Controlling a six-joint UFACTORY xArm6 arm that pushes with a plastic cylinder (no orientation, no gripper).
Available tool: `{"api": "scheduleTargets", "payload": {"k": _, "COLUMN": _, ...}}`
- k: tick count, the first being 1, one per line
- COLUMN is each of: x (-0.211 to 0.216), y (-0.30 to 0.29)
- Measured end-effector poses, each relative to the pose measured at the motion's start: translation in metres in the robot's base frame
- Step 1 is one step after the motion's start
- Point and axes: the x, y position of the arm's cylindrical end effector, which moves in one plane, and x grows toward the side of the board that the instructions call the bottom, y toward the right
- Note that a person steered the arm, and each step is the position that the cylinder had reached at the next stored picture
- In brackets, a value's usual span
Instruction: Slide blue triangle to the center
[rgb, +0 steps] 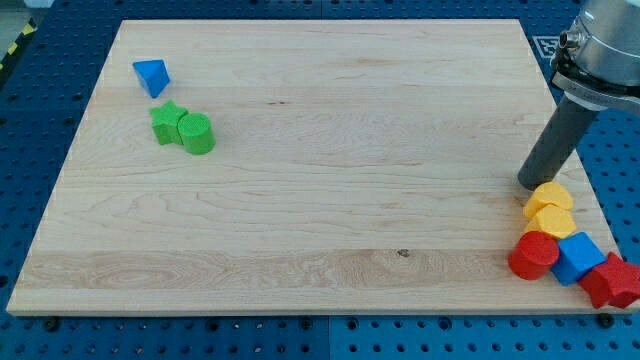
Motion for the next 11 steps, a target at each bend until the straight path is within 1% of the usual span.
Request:
{"api": "scheduleTargets", "payload": {"k": 1, "x": 0.0, "y": -0.003}}
{"api": "scheduleTargets", "payload": {"k": 2, "x": -0.032, "y": -0.065}}
{"api": "scheduleTargets", "payload": {"k": 3, "x": -0.084, "y": -0.154}}
{"api": "scheduleTargets", "payload": {"k": 4, "x": -0.148, "y": -0.22}}
{"api": "scheduleTargets", "payload": {"k": 5, "x": -0.192, "y": -0.289}}
{"api": "scheduleTargets", "payload": {"k": 6, "x": -0.194, "y": -0.336}}
{"api": "scheduleTargets", "payload": {"k": 7, "x": -0.21, "y": -0.352}}
{"api": "scheduleTargets", "payload": {"k": 8, "x": -0.255, "y": -0.424}}
{"api": "scheduleTargets", "payload": {"k": 9, "x": -0.247, "y": -0.48}}
{"api": "scheduleTargets", "payload": {"k": 10, "x": -0.216, "y": -0.499}}
{"api": "scheduleTargets", "payload": {"k": 11, "x": -0.179, "y": -0.494}}
